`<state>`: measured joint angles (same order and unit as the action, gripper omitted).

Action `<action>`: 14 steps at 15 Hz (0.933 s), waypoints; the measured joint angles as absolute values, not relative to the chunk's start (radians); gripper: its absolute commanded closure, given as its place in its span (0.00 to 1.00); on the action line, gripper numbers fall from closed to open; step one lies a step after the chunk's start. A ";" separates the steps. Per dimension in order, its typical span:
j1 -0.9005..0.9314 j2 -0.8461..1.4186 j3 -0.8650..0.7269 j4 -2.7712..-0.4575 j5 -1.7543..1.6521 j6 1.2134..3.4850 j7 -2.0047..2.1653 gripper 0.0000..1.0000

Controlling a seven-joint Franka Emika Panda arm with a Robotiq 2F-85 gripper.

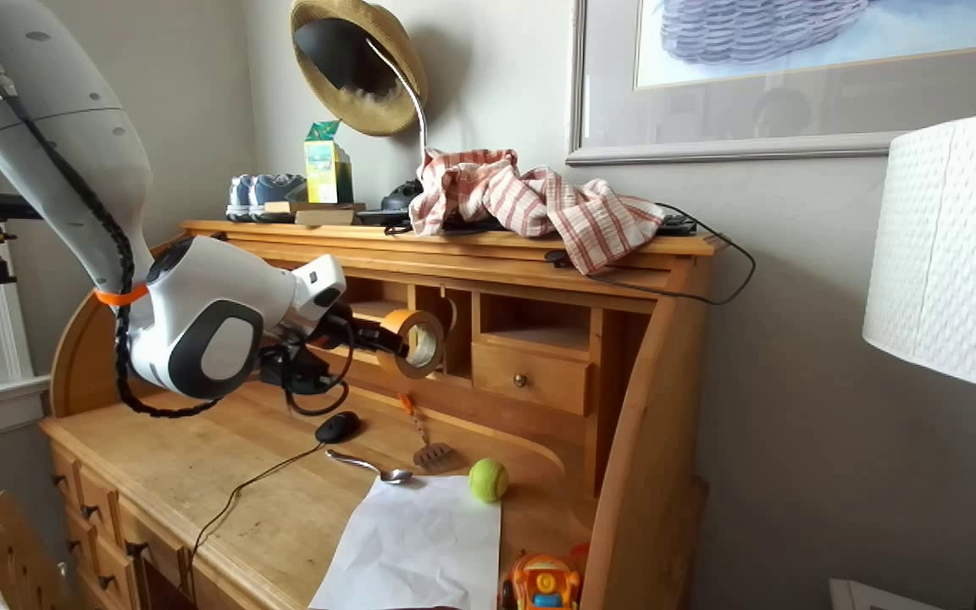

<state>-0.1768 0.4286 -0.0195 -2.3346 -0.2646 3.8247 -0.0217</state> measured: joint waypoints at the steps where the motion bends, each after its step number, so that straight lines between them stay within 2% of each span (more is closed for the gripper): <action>1: -0.176 0.429 -0.019 -2.326 -0.266 3.820 -0.022 0.71; 7: -0.182 0.464 0.002 -2.207 -0.282 3.718 -0.007 0.71; 8: -0.188 0.475 0.008 -2.181 -0.291 3.698 0.001 0.46; 14: -0.210 0.513 0.034 -2.112 -0.314 3.663 0.021 0.46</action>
